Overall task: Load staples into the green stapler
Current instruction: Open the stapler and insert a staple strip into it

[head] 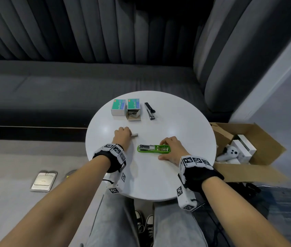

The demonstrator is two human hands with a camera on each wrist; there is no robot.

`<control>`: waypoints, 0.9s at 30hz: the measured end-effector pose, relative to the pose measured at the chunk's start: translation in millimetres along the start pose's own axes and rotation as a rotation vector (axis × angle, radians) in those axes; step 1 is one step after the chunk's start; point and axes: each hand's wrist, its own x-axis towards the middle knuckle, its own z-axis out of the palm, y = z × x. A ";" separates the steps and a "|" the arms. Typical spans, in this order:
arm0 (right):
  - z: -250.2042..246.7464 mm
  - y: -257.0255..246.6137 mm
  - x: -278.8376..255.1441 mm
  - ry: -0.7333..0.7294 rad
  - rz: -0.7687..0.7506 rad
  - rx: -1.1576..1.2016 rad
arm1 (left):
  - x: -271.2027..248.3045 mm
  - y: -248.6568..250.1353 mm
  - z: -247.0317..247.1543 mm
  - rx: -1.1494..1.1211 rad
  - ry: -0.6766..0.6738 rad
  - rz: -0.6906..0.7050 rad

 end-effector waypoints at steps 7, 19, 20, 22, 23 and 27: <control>2.0 -1.5 -1.8 0.011 0.003 -0.008 | -12.4 -9.5 -8.2 -0.110 0.067 0.075; -25.6 -18.2 -20.1 0.110 -0.095 0.121 | -46.9 -3.7 -20.2 -0.365 0.248 0.328; -26.1 -24.0 -22.5 0.146 -0.139 0.153 | -49.2 -1.0 -18.8 -0.374 0.240 0.342; -24.9 -35.4 -23.7 0.164 -0.207 0.230 | -53.8 6.0 -16.2 -0.377 0.216 0.360; -24.2 -39.8 -23.5 0.161 -0.226 0.271 | -55.4 9.6 -14.7 -0.375 0.203 0.360; -20.8 -48.6 -20.1 0.131 -0.254 0.308 | -59.7 19.2 -11.2 -0.424 0.154 0.365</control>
